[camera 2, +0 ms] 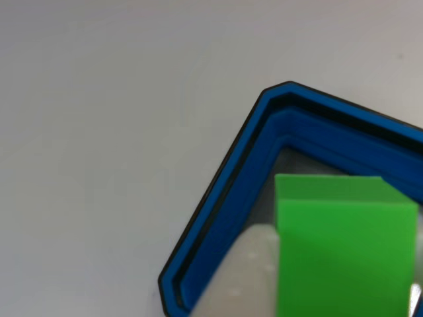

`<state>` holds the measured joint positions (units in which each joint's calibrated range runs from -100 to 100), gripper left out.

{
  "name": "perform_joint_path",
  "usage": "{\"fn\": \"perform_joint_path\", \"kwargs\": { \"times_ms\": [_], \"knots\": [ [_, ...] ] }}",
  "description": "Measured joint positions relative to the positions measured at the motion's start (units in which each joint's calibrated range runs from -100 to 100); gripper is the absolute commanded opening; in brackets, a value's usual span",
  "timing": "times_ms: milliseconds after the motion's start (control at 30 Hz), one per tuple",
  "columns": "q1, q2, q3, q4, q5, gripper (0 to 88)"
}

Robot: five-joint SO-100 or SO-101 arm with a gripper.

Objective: Pick up green cube and drop it in the blue box

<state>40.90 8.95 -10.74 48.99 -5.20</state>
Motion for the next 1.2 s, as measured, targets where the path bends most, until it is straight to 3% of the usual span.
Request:
{"fn": "perform_joint_path", "kwargs": {
  "times_ms": [533, 1200],
  "knots": [
    [1.8, 17.2, -11.9, 0.0, 0.0, 5.8],
    [2.7, 17.9, -11.9, 0.0, 0.0, 6.9]
  ]
}}
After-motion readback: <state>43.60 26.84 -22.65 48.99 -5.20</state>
